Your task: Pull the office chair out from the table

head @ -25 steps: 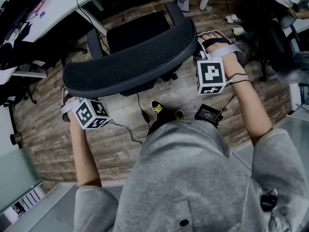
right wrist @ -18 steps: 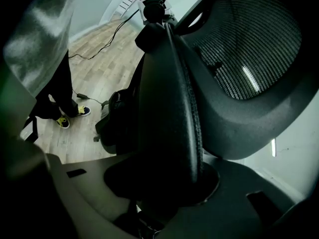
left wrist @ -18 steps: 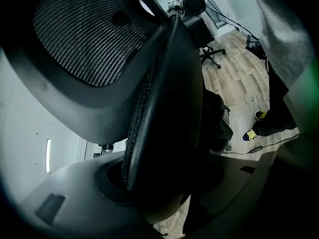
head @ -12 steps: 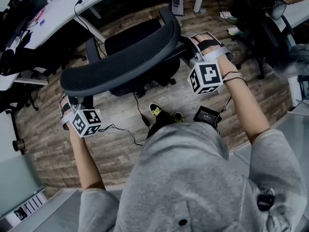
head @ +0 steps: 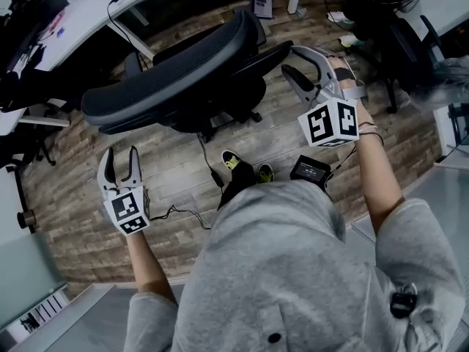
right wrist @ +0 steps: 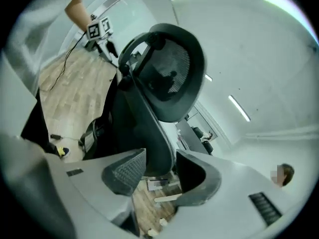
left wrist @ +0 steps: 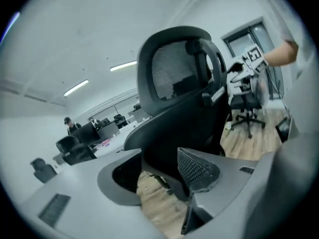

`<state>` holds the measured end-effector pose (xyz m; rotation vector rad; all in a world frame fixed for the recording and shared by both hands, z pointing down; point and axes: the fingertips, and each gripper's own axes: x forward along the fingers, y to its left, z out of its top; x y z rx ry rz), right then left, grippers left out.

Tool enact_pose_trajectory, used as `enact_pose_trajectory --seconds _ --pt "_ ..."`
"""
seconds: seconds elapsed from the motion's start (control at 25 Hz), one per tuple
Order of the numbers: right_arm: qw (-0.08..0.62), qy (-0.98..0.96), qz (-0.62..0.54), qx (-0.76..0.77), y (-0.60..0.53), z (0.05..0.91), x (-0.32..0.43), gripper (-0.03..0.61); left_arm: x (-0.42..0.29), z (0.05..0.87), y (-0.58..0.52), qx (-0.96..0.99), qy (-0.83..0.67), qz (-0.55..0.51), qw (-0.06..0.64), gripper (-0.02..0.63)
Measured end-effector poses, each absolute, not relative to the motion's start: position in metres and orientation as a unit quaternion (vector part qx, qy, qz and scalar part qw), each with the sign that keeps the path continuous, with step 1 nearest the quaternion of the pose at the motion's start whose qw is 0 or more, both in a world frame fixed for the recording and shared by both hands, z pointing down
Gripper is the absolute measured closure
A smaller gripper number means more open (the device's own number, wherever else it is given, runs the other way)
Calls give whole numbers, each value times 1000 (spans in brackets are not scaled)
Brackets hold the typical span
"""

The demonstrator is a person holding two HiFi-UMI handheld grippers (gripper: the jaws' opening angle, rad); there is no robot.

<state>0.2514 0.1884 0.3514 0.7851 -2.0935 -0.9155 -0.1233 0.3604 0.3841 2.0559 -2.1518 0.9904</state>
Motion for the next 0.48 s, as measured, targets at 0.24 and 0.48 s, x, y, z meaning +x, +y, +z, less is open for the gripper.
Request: enact_pose_trajectory --seconds 0.24,0.48 --pt "255 -878 -237 329 241 333 260 519 -62 383 376 675 -703 219 49 541" --pt "128 -930 -60 338 272 319 263 532 -2 363 379 703 -691 152 71 601"
